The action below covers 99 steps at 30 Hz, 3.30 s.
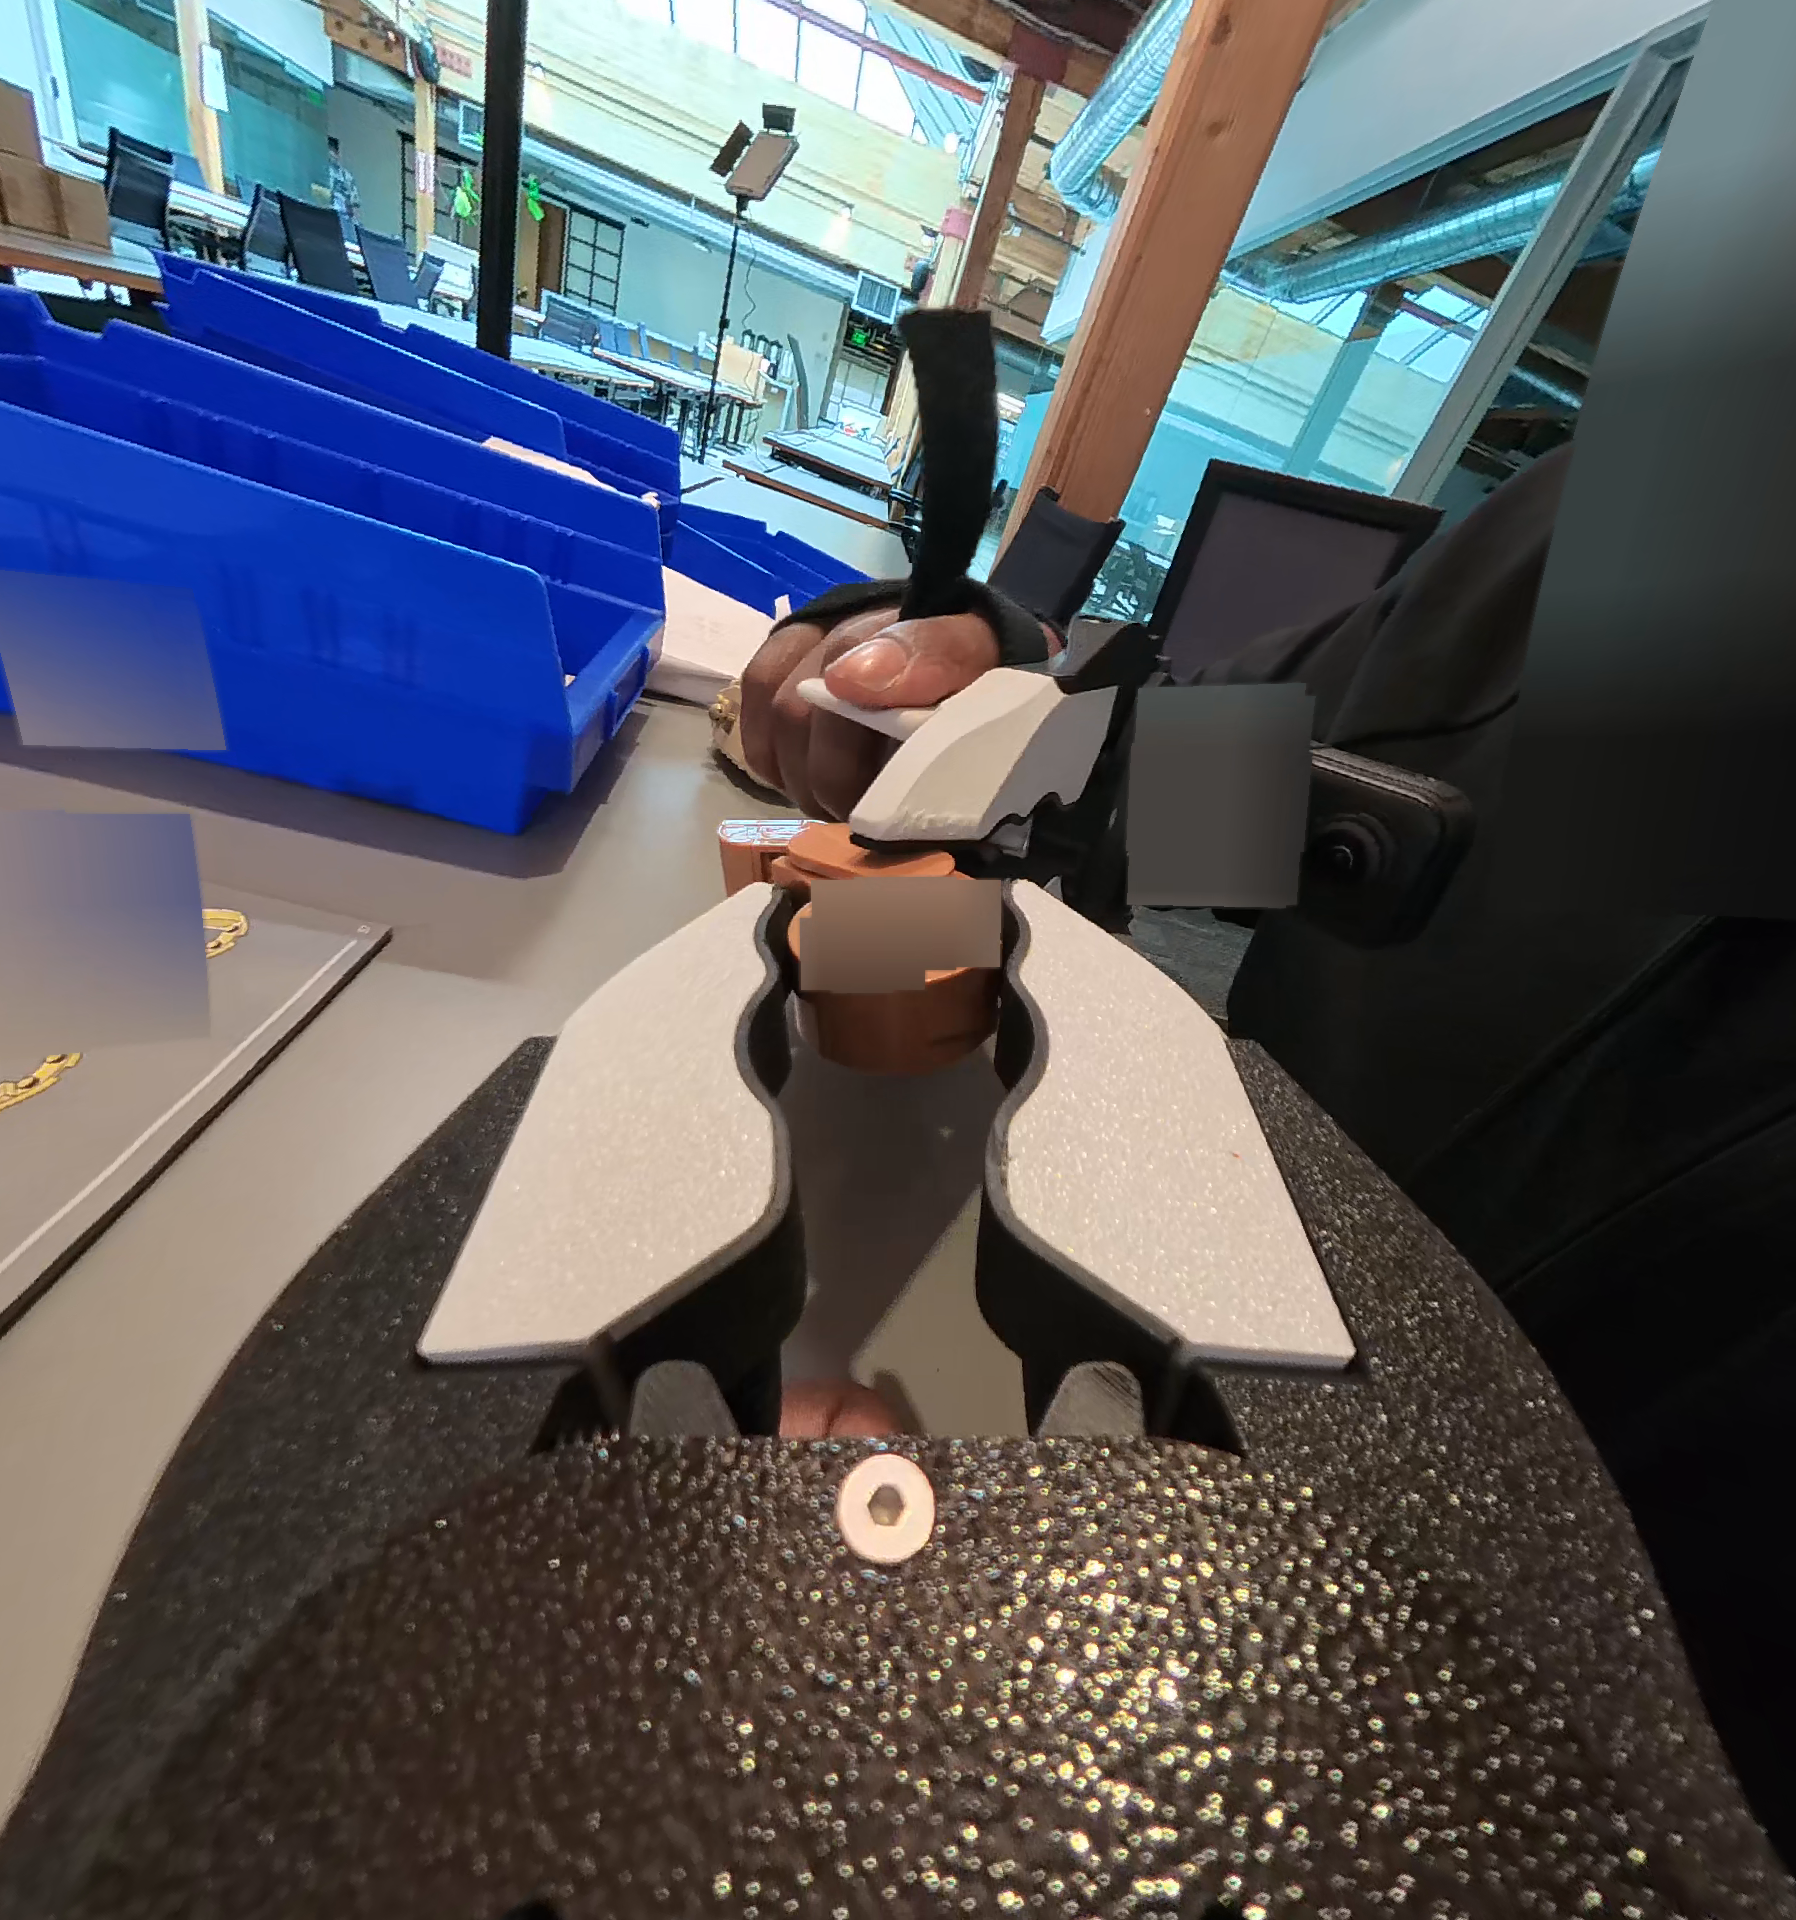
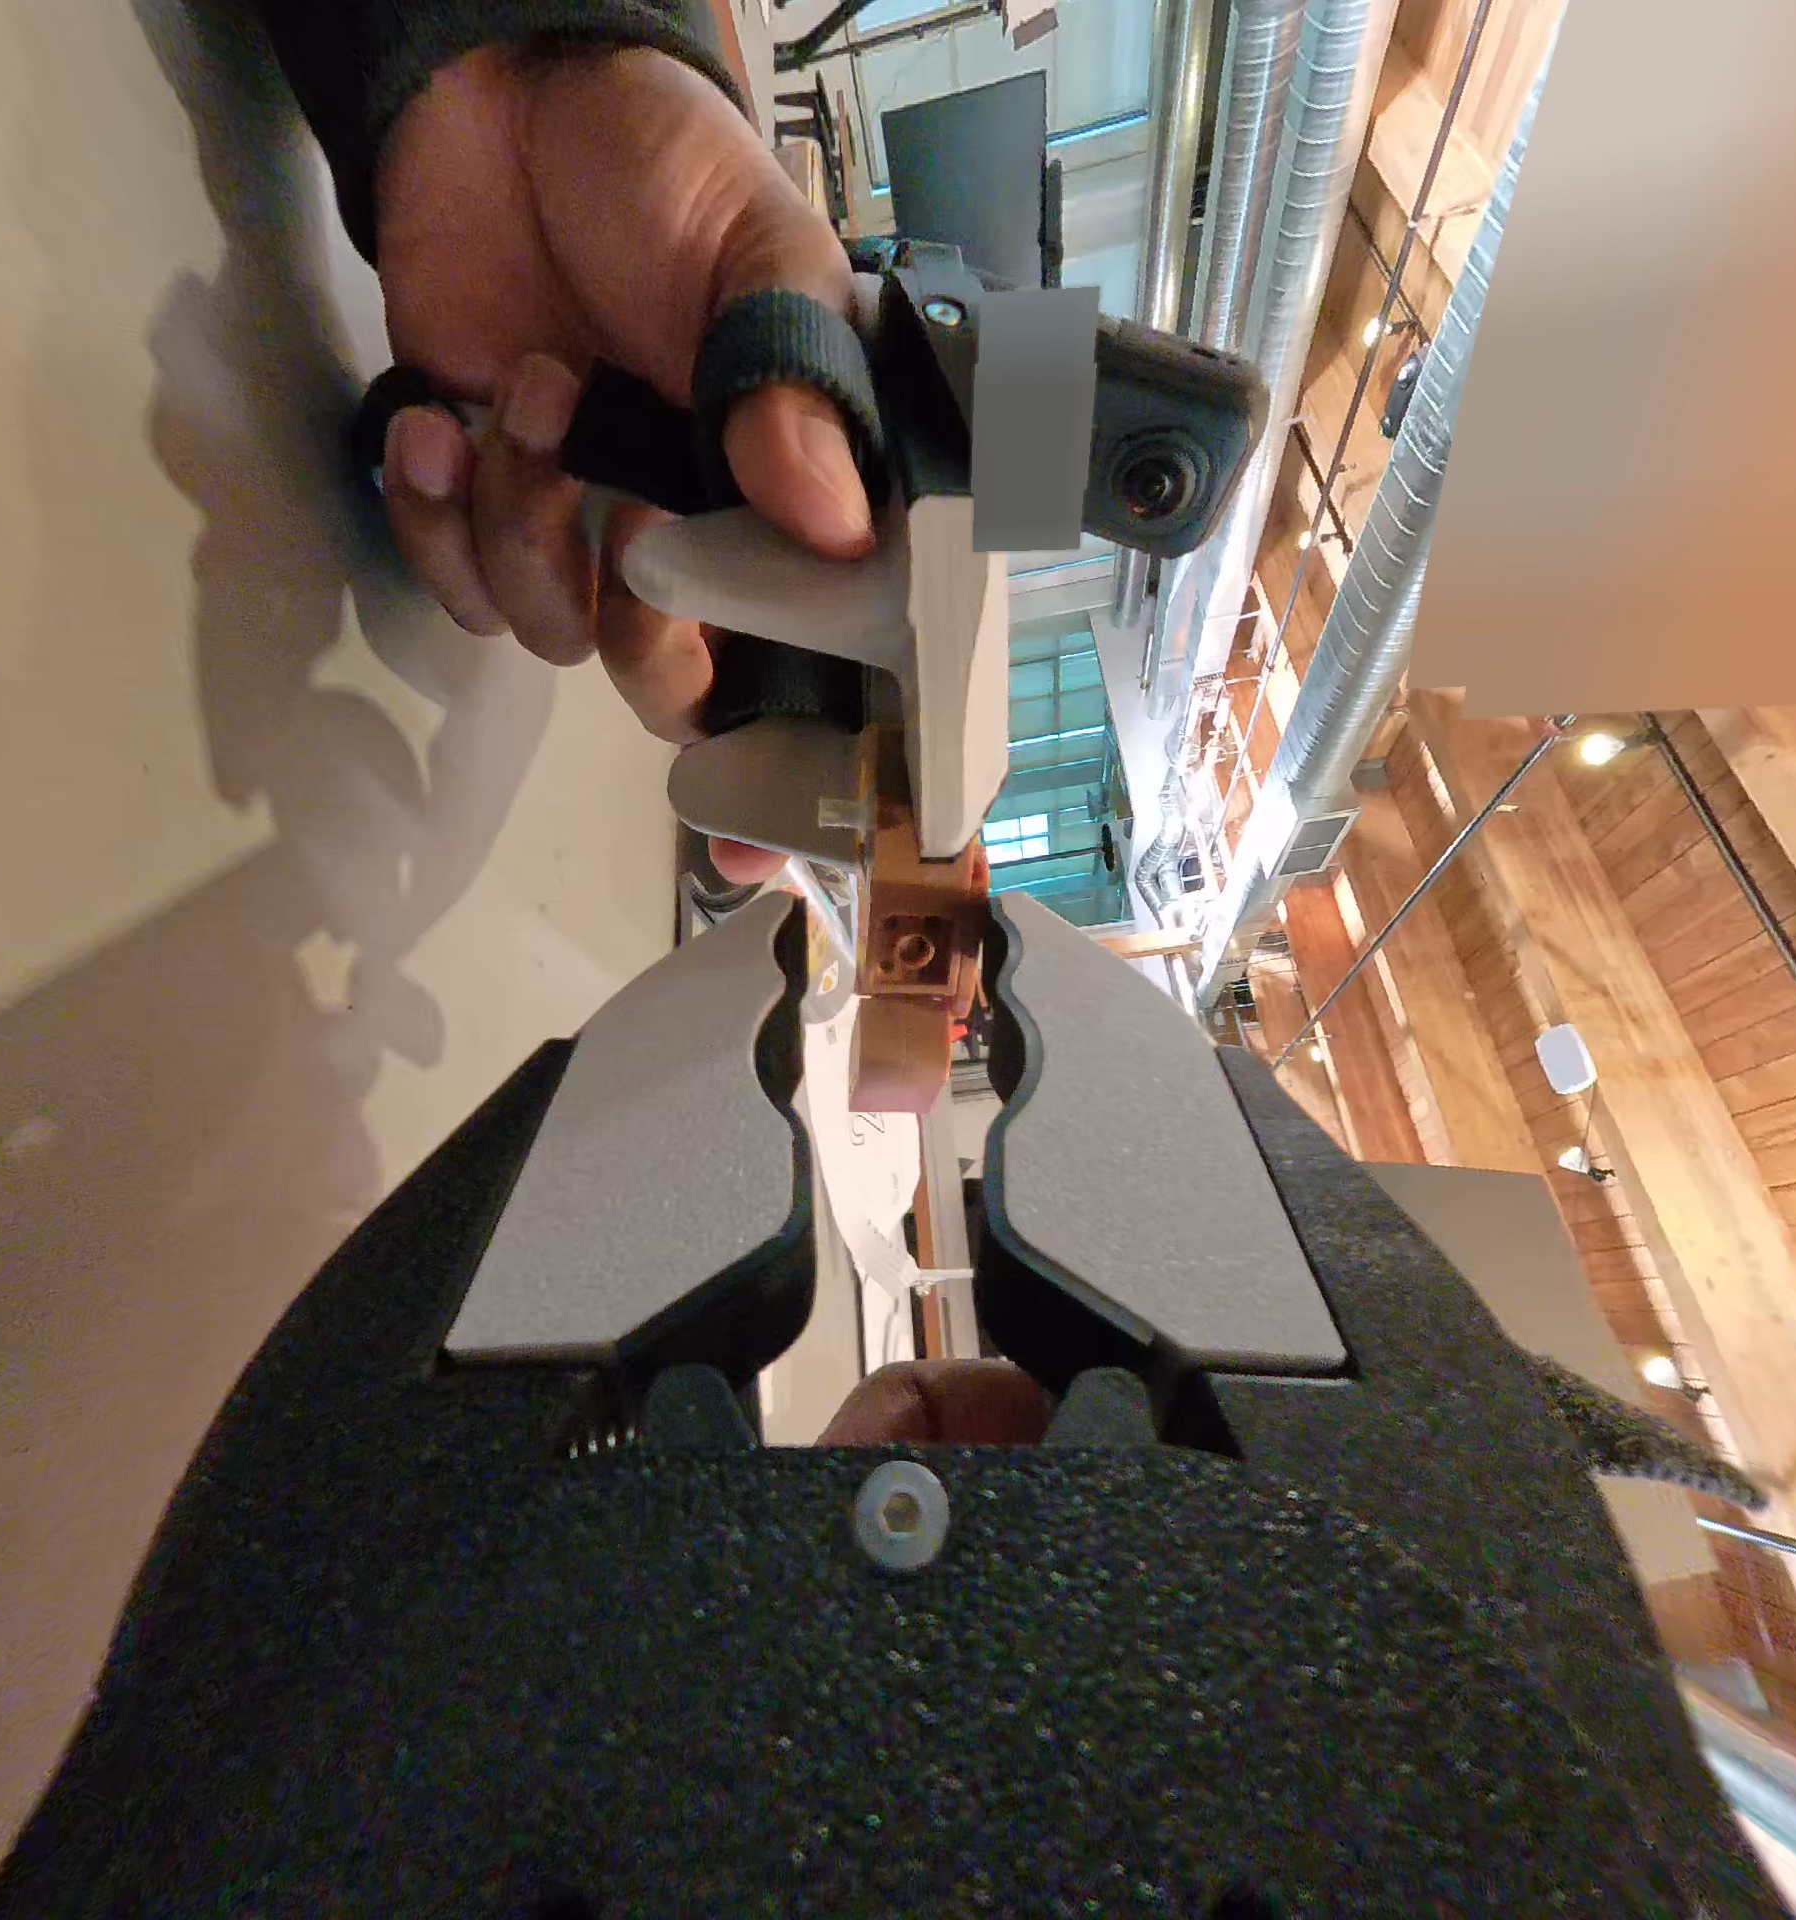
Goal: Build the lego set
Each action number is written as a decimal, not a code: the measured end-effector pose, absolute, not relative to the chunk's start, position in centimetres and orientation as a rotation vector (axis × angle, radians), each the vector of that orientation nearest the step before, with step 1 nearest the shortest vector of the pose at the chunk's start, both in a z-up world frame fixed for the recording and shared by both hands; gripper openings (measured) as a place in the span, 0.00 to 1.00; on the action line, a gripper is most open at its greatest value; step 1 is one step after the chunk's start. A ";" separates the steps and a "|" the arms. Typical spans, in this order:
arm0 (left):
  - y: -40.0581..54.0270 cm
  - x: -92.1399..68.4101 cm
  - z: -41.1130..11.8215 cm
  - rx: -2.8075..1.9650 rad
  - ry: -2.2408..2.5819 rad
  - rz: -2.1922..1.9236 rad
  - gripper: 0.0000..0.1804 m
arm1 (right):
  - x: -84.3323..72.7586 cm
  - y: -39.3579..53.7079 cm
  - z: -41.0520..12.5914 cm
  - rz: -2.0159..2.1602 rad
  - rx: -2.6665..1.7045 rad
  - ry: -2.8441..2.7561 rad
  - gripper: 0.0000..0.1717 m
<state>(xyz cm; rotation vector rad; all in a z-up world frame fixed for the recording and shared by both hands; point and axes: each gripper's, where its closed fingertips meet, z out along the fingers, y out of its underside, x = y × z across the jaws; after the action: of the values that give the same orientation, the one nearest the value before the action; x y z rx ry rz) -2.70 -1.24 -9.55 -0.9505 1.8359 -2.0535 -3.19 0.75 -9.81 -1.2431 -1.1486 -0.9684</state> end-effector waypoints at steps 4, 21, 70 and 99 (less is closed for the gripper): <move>-1.3 -2.7 -9.7 -0.951 1.846 -2.042 0.20 | -3.3 0.8 -10.1 -0.915 -1.268 -1.127 0.20; -1.7 -2.7 -10.7 -0.949 1.925 -1.911 0.20 | -3.5 0.6 -10.6 -0.781 -1.300 -1.136 0.12; -1.8 -3.0 -12.0 -0.815 2.033 -1.696 0.20 | -3.0 0.8 -11.8 -0.882 -1.230 -1.211 0.12; -3.2 -0.2 -16.8 -0.849 2.187 -1.131 0.20 | 14.8 -24.6 -12.4 -0.823 -2.034 0.248 0.22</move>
<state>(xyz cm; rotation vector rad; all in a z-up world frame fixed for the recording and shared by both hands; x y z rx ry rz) -0.22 -3.22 -16.76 -0.8488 2.1865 -1.1309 14.76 -24.62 -12.41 -2.0339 0.2477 -0.8227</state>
